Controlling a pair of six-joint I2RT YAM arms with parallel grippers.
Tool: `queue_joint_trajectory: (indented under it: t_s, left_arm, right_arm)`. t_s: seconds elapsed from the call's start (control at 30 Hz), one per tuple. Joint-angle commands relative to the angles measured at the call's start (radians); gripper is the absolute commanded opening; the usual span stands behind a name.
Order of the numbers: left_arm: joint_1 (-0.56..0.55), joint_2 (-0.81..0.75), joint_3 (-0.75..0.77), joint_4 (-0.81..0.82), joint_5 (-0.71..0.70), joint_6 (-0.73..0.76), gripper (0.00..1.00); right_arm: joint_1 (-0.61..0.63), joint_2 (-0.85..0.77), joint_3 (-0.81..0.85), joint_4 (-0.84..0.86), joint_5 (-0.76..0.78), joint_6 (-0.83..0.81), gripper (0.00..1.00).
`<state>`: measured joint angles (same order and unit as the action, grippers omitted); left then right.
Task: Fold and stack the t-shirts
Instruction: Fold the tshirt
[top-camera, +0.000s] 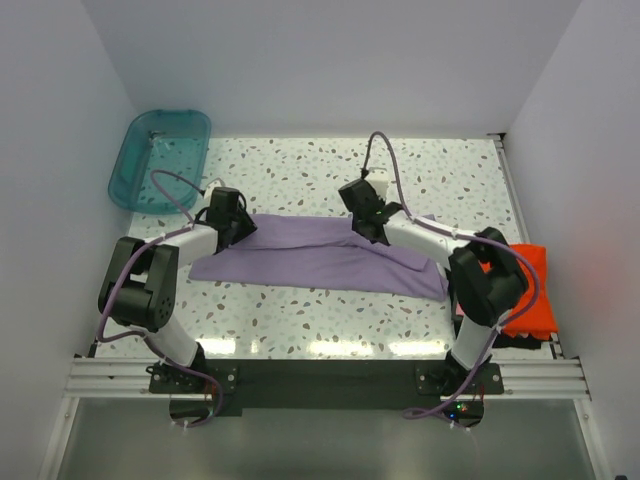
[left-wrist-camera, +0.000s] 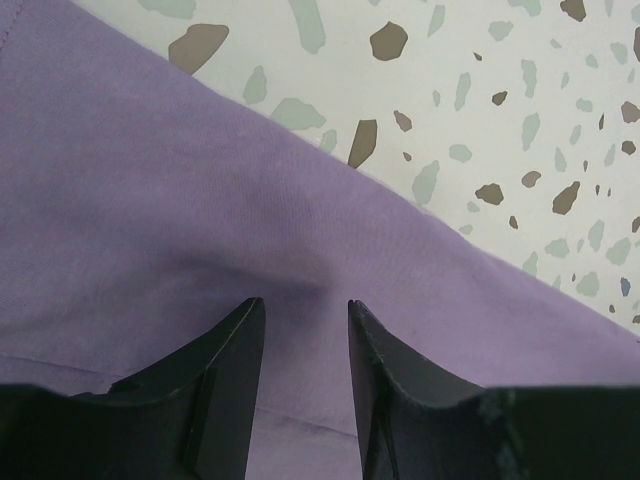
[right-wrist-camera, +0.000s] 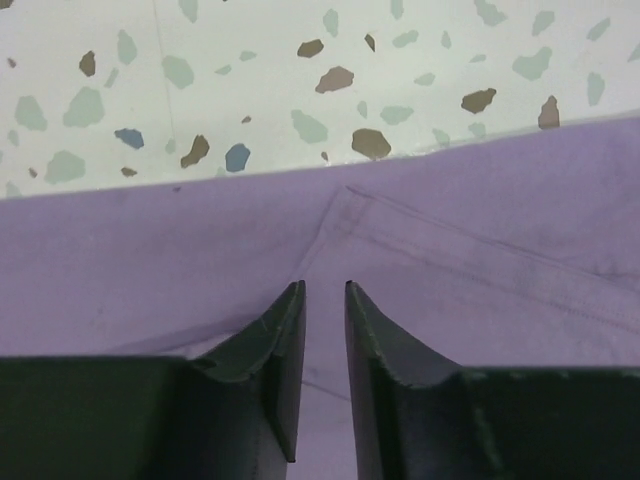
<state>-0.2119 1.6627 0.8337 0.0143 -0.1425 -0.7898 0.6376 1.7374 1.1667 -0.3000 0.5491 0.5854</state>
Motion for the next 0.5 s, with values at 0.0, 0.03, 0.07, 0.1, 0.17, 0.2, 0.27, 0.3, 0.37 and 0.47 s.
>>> queue_joint_trajectory:
  t_s: [0.0,0.03,0.07,0.1,0.17,0.2,0.27,0.3,0.37,0.47]
  left_arm:
    - [-0.003,0.003,0.012,0.055,-0.003,0.021,0.44]
    - [-0.003,0.003,0.013,0.055,-0.003,0.021,0.44]
    - [-0.003,0.005,0.015,0.055,-0.003,0.023,0.44]
    - [-0.003,0.005,0.016,0.055,-0.002,0.023,0.44]
    - [-0.003,0.008,0.019,0.052,0.000,0.026,0.44]
    - [-0.003,0.009,0.022,0.050,-0.002,0.026,0.44]
    - [-0.003,0.009,0.022,0.049,-0.002,0.027,0.44]
    - [-0.003,0.009,0.022,0.050,-0.003,0.029,0.44]
    - [-0.003,0.011,0.024,0.050,-0.002,0.031,0.44]
    - [-0.003,0.014,0.024,0.050,-0.002,0.029,0.44]
  right_arm:
    - [-0.012,0.105,0.131,-0.010,0.101,-0.018,0.28]
    - [-0.015,0.122,0.146,-0.013,0.101,-0.021,0.31]
    - [-0.019,0.152,0.162,-0.019,0.101,-0.019,0.34]
    - [-0.021,0.165,0.186,-0.019,0.103,-0.025,0.39]
    - [-0.024,0.192,0.214,-0.036,0.118,-0.032,0.43]
    - [-0.026,0.214,0.237,-0.042,0.133,-0.032,0.43]
    - [-0.038,0.229,0.249,-0.050,0.138,-0.032,0.42]
    - [-0.041,0.238,0.255,-0.050,0.137,-0.029,0.42]
    - [-0.050,0.241,0.254,-0.045,0.138,-0.030,0.41]
    - [-0.056,0.260,0.263,-0.050,0.132,-0.033,0.40]
